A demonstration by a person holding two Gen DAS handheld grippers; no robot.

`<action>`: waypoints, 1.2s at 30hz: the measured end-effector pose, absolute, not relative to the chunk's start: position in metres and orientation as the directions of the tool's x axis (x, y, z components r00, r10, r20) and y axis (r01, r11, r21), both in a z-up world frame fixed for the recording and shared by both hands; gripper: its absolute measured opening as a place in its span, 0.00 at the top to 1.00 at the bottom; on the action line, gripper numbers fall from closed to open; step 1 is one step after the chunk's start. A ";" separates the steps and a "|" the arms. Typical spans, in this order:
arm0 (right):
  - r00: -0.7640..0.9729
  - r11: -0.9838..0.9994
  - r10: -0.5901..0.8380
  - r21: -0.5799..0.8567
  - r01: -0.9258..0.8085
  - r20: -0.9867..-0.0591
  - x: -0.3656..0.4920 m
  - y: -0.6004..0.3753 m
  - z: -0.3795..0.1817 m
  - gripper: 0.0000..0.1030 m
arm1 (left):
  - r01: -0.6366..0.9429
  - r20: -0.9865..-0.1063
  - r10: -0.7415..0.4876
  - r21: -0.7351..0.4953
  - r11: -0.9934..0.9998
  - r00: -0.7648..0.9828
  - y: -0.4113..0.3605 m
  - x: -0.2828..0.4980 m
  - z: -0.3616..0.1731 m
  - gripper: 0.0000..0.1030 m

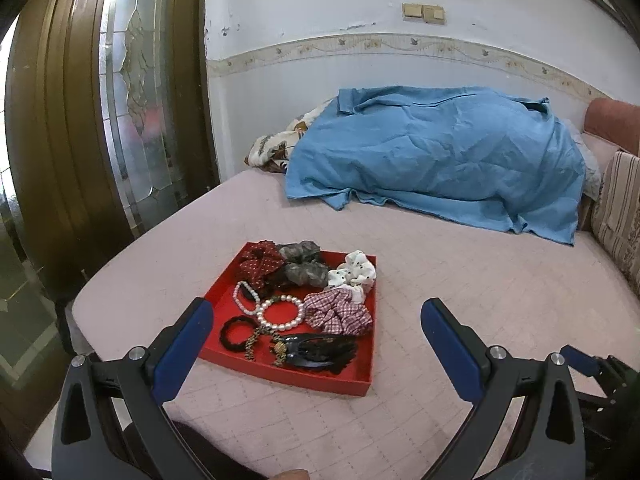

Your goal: Organize jewelry

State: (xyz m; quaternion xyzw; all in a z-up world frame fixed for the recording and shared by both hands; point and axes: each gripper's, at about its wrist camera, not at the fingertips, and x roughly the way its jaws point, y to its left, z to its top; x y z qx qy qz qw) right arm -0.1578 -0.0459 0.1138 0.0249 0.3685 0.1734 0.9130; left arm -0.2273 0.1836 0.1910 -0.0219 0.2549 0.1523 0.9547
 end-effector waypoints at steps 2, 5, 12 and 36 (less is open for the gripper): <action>0.673 0.938 0.333 0.163 -0.305 -0.660 -0.163 -0.043 0.115 0.30 | -0.315 -0.488 0.294 0.042 0.948 0.821 0.185 -0.233 0.186 0.00; 0.681 0.938 0.329 0.142 -0.317 -0.654 -0.171 -0.039 0.116 0.28 | -0.325 -0.494 0.298 0.033 0.945 0.817 0.187 -0.239 0.180 0.00; 0.694 0.938 0.318 0.107 -0.330 -0.646 -0.182 -0.031 0.117 0.27 | -0.334 -0.533 0.289 0.011 0.942 0.795 0.196 -0.249 0.167 0.00; 0.716 0.933 0.331 0.099 -0.346 -0.615 -0.192 -0.026 0.119 0.21 | -0.345 -0.617 0.298 0.046 0.938 0.728 0.192 -0.242 0.144 0.00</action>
